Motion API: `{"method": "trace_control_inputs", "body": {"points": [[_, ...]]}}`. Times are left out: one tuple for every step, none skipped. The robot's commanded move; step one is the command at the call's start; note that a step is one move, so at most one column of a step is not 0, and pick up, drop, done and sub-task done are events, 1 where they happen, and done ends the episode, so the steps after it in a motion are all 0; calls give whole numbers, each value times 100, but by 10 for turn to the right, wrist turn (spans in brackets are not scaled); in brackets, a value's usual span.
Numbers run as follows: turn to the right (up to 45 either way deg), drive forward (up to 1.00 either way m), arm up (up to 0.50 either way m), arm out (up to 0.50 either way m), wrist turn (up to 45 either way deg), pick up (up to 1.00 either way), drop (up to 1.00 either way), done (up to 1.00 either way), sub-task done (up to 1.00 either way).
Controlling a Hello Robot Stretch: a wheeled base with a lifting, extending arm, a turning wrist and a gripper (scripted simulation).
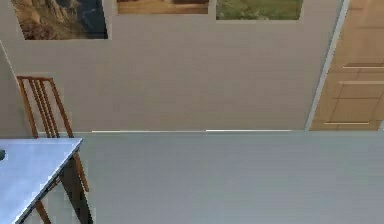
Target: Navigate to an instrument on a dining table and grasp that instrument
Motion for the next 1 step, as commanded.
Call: {"method": "trace_control_inputs", "body": {"points": [[0,35,0,0,0,0,0,0,0]]}}
